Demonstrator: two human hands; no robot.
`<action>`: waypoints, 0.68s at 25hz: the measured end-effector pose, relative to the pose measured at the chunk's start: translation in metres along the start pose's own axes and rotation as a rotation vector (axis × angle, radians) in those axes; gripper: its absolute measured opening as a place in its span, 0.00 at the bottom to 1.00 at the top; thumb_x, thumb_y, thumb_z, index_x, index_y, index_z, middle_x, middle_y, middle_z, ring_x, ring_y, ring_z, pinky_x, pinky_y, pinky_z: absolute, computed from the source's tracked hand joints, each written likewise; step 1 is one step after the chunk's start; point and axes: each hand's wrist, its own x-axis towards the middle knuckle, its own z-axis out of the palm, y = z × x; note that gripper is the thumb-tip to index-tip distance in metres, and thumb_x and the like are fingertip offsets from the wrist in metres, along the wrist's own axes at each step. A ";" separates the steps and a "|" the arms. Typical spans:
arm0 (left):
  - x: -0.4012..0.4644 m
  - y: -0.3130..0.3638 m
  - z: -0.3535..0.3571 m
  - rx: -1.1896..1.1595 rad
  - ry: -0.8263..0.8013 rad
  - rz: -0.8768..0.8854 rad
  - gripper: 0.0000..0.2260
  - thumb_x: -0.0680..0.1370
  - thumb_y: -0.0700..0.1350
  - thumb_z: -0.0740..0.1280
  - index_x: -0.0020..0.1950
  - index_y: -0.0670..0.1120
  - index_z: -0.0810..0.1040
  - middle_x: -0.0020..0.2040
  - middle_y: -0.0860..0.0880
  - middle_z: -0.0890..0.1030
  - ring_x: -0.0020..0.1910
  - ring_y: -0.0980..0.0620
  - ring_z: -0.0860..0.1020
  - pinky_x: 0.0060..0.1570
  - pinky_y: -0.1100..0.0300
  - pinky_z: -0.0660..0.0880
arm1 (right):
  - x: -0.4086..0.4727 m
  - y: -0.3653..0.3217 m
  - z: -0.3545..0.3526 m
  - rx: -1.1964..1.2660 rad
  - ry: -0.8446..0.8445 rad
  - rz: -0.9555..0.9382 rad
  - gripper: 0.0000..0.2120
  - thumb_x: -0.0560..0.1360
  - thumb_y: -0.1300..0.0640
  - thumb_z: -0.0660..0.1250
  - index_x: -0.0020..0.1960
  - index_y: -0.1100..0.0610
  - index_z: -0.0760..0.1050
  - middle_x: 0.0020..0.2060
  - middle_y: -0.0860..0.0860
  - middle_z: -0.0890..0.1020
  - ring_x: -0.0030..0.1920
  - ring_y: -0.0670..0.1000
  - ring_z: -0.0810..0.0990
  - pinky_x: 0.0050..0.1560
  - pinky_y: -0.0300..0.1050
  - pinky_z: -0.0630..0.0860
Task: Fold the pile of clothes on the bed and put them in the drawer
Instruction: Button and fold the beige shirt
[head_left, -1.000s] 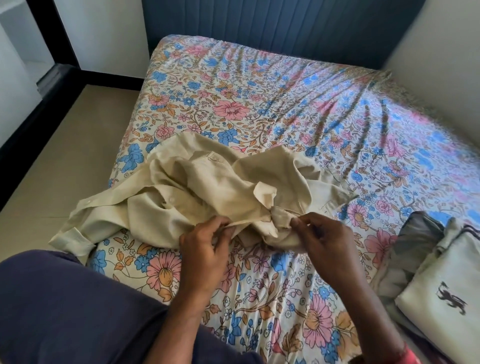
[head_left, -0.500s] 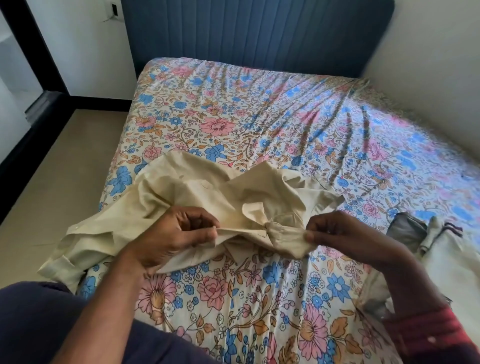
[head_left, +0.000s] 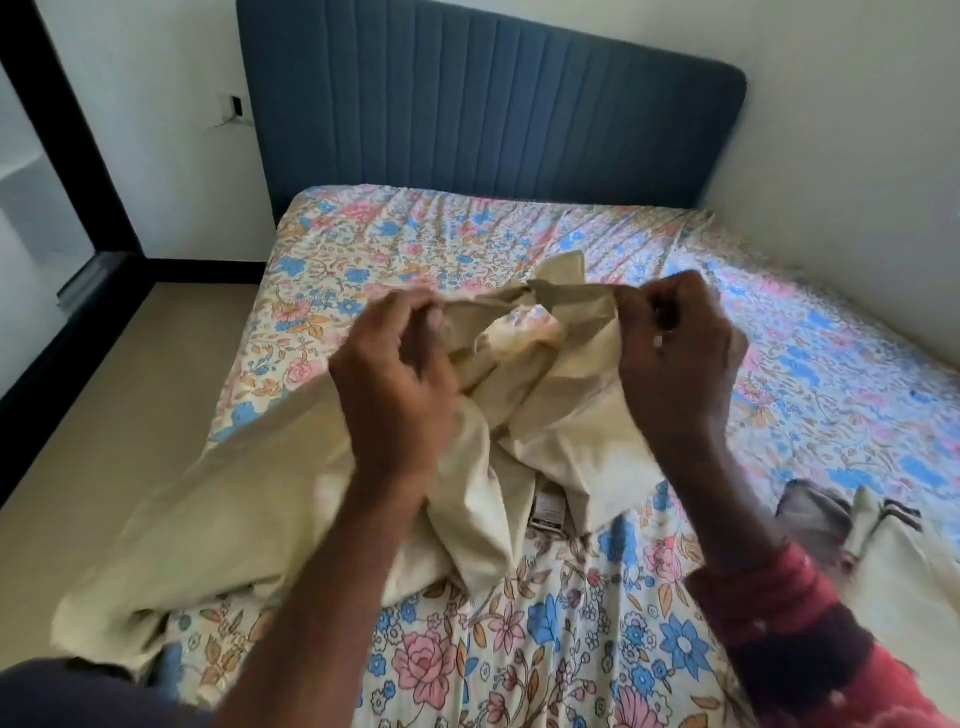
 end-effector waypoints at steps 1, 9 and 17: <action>-0.022 0.006 0.003 -0.043 -0.001 -0.024 0.02 0.81 0.38 0.70 0.50 0.42 0.83 0.42 0.53 0.82 0.39 0.61 0.77 0.42 0.68 0.73 | -0.018 -0.007 0.005 -0.011 -0.039 0.006 0.10 0.78 0.54 0.72 0.40 0.54 0.75 0.31 0.45 0.77 0.32 0.46 0.72 0.35 0.36 0.65; -0.164 -0.034 -0.006 -0.400 -0.301 -0.933 0.11 0.73 0.37 0.78 0.50 0.50 0.83 0.46 0.49 0.86 0.48 0.48 0.85 0.48 0.52 0.83 | -0.181 0.021 0.027 0.342 -0.616 0.619 0.09 0.80 0.55 0.70 0.42 0.54 0.82 0.34 0.51 0.84 0.36 0.51 0.84 0.40 0.57 0.82; -0.165 -0.032 -0.018 -0.386 -0.520 -0.783 0.16 0.80 0.30 0.65 0.54 0.48 0.87 0.51 0.55 0.87 0.55 0.56 0.84 0.55 0.62 0.80 | -0.186 0.012 0.015 0.339 -0.593 0.649 0.06 0.73 0.55 0.79 0.43 0.54 0.83 0.33 0.50 0.84 0.33 0.47 0.82 0.35 0.45 0.79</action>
